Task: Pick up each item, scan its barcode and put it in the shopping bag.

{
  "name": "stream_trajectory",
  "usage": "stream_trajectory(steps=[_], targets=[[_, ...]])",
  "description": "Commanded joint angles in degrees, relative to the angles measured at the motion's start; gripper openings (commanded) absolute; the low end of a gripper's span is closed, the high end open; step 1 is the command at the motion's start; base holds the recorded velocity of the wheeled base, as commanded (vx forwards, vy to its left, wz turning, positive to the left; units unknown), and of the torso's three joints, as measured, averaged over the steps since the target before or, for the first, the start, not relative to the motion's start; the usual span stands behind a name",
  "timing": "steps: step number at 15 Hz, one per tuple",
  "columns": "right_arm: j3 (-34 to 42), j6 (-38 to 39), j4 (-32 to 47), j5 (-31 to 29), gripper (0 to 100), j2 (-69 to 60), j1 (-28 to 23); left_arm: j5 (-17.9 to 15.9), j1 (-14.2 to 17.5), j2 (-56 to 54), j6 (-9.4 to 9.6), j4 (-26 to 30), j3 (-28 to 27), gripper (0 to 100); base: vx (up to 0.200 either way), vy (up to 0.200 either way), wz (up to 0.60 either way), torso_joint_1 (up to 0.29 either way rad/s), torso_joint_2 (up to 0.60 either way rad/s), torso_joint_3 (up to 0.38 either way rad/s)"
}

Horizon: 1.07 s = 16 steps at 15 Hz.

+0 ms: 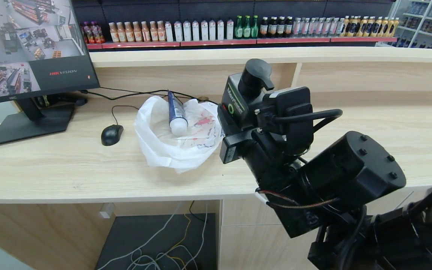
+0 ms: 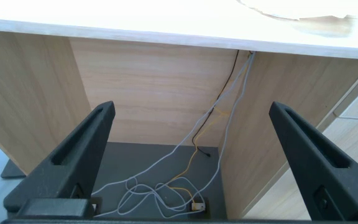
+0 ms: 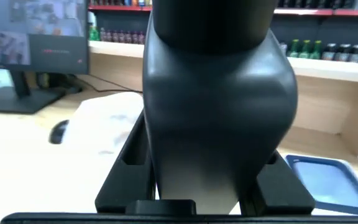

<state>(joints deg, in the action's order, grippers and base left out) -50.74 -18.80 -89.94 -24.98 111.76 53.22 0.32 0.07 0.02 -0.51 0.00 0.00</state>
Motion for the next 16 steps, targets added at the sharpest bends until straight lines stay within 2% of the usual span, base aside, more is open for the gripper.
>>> stream_trajectory(steps=[1, 5, 9, 16], targets=[[-0.8, 1.2, -0.1, -0.1, 0, 0.8, 0.5, 0.0, 0.0, 0.0, -0.02, 0.0, 0.0, 100, 0.0, 0.0, 0.0, 0.0, 0.0, 0.0], [-2.4, 4.8, -0.1, 0.3, 0, -0.1, -3.1, 0.0, 0.0, 0.0, -0.02, 0.0, 0.0, 100, 0.0, 0.0, 0.0, 0.0, 0.0, 0.0], [-2.7, 9.2, -0.1, 0.7, 0, -0.2, -3.2, 0.0, 0.0, 0.0, -0.02, 0.0, 0.0, 100, 0.0, 0.2, 0.0, 0.002, 0.0, 0.0], [-3.0, 10.8, -0.1, 2.7, 0, 0.3, -3.2, 0.0, 0.0, 0.0, 0.07, 0.0, 0.0, 100, 0.0, 0.2, 0.0, 0.001, 0.0, 0.002]])
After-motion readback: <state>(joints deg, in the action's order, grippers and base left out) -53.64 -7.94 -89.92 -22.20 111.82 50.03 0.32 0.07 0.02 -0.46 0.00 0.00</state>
